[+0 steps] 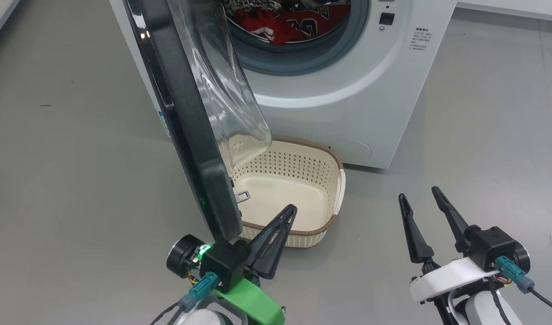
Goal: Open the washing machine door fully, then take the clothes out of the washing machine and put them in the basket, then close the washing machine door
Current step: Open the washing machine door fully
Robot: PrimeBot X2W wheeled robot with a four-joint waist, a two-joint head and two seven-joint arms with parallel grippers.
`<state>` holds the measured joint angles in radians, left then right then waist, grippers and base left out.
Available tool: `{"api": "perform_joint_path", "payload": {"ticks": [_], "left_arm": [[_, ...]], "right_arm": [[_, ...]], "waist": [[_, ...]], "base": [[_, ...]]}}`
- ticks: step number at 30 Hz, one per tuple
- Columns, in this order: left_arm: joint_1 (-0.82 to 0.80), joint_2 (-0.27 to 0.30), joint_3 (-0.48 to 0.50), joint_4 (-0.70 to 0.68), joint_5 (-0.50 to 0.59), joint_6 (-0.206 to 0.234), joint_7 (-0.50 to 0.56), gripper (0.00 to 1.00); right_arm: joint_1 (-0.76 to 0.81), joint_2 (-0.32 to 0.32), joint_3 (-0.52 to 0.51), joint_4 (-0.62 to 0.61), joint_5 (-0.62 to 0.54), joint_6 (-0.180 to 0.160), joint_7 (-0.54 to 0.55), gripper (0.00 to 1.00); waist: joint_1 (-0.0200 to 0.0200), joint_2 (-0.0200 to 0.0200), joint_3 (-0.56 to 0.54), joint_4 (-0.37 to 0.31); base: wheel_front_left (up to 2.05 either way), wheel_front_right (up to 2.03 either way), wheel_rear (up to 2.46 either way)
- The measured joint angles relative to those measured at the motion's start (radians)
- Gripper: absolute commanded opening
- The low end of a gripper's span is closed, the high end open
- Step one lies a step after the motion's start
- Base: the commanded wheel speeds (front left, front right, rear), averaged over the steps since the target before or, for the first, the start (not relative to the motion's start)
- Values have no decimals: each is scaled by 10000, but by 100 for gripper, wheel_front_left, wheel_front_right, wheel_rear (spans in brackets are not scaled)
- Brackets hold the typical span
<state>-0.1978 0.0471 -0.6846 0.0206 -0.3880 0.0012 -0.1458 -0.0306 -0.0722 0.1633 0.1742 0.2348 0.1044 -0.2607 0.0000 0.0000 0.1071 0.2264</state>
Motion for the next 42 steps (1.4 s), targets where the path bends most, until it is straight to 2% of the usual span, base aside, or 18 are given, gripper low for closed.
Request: {"api": "perform_joint_path", "payload": {"ticks": [9,14,42], "left_arm": [[89,2,715,708,-238,466,-21,0],[88,0,989,997,-276,558,-73,0],[57,-44,1417,1755,-606,738,-654,0]], "right_arm": [[-1,35,-58,0,-21,29,0,100],[-1,63,-117,0,-73,77,0,100],[-3,107,-318,65,-107,119,0,100]], "waist": [[0,0,88,-50],[0,0,124,-81],[0,0,105,63]], "base": [[0,0,0],[0,0,0],[0,0,0]]}}
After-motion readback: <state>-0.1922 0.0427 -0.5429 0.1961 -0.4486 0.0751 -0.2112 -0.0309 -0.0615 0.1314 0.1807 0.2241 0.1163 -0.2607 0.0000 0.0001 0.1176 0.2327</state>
